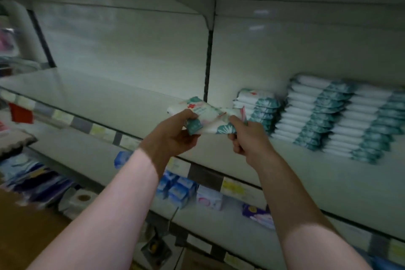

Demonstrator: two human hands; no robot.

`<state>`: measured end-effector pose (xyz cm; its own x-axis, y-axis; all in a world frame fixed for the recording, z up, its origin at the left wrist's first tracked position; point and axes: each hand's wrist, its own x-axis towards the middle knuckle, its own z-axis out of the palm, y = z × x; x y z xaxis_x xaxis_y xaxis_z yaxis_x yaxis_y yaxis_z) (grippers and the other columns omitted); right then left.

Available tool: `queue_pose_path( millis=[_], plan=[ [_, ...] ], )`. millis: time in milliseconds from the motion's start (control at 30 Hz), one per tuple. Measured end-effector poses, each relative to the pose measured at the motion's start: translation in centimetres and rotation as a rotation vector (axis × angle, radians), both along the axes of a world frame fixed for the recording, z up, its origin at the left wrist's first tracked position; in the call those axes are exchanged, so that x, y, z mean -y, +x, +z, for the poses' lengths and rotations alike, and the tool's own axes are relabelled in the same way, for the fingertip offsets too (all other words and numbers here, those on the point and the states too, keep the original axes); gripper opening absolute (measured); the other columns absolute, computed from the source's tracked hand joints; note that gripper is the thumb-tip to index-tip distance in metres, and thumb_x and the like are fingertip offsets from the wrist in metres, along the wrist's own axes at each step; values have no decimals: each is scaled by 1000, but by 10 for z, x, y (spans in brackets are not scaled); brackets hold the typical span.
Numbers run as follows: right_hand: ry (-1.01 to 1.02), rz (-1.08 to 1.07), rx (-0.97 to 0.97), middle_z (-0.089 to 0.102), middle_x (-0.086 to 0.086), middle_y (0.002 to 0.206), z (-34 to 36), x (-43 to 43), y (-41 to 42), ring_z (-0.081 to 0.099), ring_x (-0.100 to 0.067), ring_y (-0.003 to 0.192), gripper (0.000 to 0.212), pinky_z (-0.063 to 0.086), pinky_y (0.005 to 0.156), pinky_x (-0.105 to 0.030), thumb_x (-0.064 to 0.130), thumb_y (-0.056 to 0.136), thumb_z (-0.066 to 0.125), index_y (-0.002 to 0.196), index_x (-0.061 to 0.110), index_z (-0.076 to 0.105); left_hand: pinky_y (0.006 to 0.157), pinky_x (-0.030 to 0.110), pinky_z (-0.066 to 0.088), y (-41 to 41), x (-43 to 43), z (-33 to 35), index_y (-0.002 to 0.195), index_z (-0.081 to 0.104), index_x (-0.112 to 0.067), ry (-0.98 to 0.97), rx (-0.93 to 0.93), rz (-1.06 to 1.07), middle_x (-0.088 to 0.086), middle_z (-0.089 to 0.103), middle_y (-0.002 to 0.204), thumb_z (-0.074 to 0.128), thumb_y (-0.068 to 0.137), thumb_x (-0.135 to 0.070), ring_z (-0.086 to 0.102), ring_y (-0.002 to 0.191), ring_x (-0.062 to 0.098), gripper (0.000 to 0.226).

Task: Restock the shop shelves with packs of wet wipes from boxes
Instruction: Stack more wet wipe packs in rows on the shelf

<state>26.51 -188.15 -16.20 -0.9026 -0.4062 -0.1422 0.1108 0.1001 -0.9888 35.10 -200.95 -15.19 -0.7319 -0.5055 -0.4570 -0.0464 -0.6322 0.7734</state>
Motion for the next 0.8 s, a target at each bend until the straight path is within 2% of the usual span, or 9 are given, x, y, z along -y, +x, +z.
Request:
queue_pose_path(
  millis=[167, 267, 333, 367, 433, 500, 600, 667, 800],
  plan=[
    [74, -82, 35, 49, -4, 61, 13, 12, -31, 34, -7, 36, 25, 30, 39, -19, 14, 100, 39, 80, 11, 53, 56, 25, 49, -51, 30, 18, 116, 54, -3, -185, -11, -75, 14, 65, 96, 65, 83, -4, 61, 74, 18, 34],
    [128, -156, -10, 50, -6, 69, 25, 10, -50, 41, -12, 52, 25, 37, 38, -19, 4, 97, 41, 76, 13, 50, 49, 24, 54, -79, 40, 29, 120, 52, 0, -257, -40, -114, 18, 64, 110, 67, 82, -1, 63, 77, 20, 41],
    [215, -204, -175, 51, -12, 70, 32, 5, -64, 52, -24, 62, 31, 46, 46, -22, -4, 91, 46, 64, 11, 45, 45, 24, 54, -98, 42, 34, 117, 53, 0, -281, -65, -146, 18, 64, 109, 68, 82, 0, 63, 77, 21, 38],
    [293, -230, -277, 52, -13, 68, 35, 3, -72, 58, -28, 69, 33, 50, 55, -32, -5, 87, 49, 59, 10, 43, 44, 25, 54, -107, 42, 36, 113, 54, 0, -291, -70, -160, 17, 64, 106, 69, 82, 1, 64, 76, 21, 35],
    [516, -278, -470, 59, -13, 73, 45, -2, -81, 66, -32, 81, 26, 51, 68, -42, 4, 87, 55, 61, 6, 51, 47, 27, 56, -125, 39, 42, 102, 56, -2, -305, -72, -194, 15, 64, 97, 69, 82, 0, 64, 71, 20, 23],
    [790, -330, -677, 64, -12, 93, 57, -5, -87, 64, -29, 92, 13, 42, 68, -31, 16, 92, 54, 94, 6, 62, 57, 30, 55, -141, 35, 47, 88, 55, -5, -318, -76, -228, 14, 63, 85, 68, 84, -1, 62, 68, 19, 15],
    [1017, -365, -918, 62, -15, 105, 72, -4, -95, 61, -31, 96, 31, 35, 67, -29, 9, 93, 51, 123, 5, 47, 58, 29, 54, -162, 32, 51, 82, 54, -5, -336, -85, -248, 13, 62, 82, 68, 84, -2, 61, 67, 19, 15],
    [1144, -356, -991, 63, -15, 105, 76, -2, -101, 61, -31, 96, 33, 33, 65, -30, 5, 92, 49, 124, 5, 46, 55, 28, 55, -173, 31, 50, 83, 54, -6, -349, -83, -239, 15, 64, 88, 69, 84, -3, 62, 68, 19, 15],
    [1290, -270, -1084, 63, -13, 111, 73, 0, -112, 58, -27, 104, 24, 29, 69, -28, 3, 94, 42, 109, 5, 60, 71, 33, 55, -188, 30, 45, 84, 53, -7, -394, -39, -206, 17, 64, 99, 72, 82, -5, 63, 79, 23, 19]
  ],
)
